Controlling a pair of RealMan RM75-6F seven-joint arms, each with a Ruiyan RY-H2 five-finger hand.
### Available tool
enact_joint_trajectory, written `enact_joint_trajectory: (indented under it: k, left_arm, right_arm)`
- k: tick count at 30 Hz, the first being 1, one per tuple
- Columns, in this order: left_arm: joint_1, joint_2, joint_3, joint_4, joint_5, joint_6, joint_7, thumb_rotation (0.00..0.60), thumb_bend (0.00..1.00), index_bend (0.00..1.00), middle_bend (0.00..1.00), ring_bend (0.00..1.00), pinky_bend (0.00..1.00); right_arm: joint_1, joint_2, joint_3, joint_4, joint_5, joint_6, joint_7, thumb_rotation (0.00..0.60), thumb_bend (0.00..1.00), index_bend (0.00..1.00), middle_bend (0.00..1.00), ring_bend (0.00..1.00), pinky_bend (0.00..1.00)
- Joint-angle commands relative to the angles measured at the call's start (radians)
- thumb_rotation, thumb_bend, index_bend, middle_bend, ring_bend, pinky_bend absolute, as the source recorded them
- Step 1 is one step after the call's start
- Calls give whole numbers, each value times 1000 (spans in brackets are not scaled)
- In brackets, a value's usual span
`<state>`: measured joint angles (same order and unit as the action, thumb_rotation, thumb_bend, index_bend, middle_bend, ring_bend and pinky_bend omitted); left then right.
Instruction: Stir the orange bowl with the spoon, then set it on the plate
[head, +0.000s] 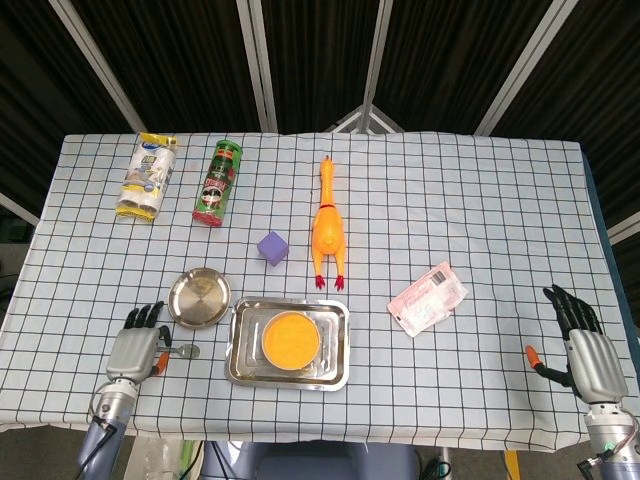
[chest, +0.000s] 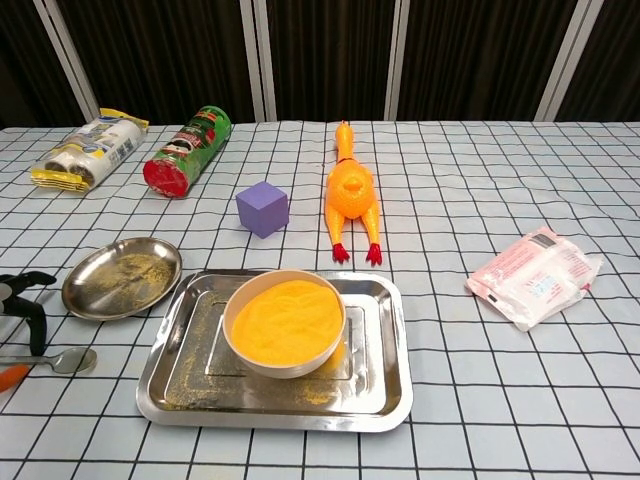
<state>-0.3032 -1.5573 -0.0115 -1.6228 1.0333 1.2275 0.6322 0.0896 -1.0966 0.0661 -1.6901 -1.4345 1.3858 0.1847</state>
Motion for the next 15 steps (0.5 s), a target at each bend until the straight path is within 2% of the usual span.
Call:
enact_joint_trajectory:
  k: [1,15]
  left_arm:
    - [0,-1,2,1,1,0,1,600,546,492,5,0,0]
    - [-1,21,-1,-29,20,14,-9,600,571,513,8,0,0]
  right_arm:
    - [0,0,0,0,0,0,0,600,405,0,0,0,0]
    - [0,2,-1,-2,2,-3,1,600,405,0,0,0,0]
